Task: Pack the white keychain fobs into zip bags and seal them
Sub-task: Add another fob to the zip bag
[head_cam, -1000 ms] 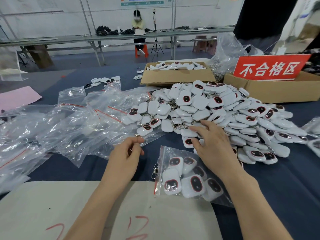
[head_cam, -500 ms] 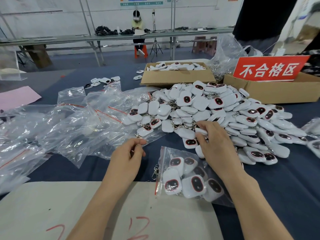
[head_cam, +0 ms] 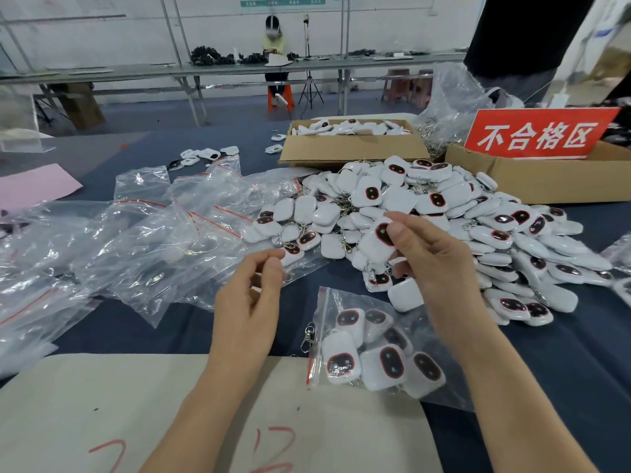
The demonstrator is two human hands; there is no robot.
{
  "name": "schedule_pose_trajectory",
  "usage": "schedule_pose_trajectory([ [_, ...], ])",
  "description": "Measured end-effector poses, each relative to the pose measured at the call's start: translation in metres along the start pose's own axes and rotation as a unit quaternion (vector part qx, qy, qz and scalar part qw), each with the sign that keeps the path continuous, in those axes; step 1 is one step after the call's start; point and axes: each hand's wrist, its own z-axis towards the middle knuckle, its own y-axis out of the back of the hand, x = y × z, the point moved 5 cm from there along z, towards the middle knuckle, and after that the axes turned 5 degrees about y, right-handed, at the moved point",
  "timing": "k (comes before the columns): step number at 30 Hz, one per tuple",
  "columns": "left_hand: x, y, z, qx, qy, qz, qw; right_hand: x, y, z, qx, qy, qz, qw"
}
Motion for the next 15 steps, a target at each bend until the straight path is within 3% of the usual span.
schedule_pose_trajectory([
  [7,-0.014,-0.024,-0.013,0.094,-0.034,-0.021,0.995,0.002,-0.046,-0.016,0.147,0.003,-0.024,0.989],
  [10,-0.014,-0.028,-0.014,0.122,-0.016,-0.040,0.992,0.000,-0.055,-0.018,0.153,0.008,-0.015,0.988],
  [15,-0.014,-0.024,-0.010,0.100,0.007,-0.077,0.992,-0.008,-0.057,-0.018,0.175,-0.010,-0.016,0.984],
])
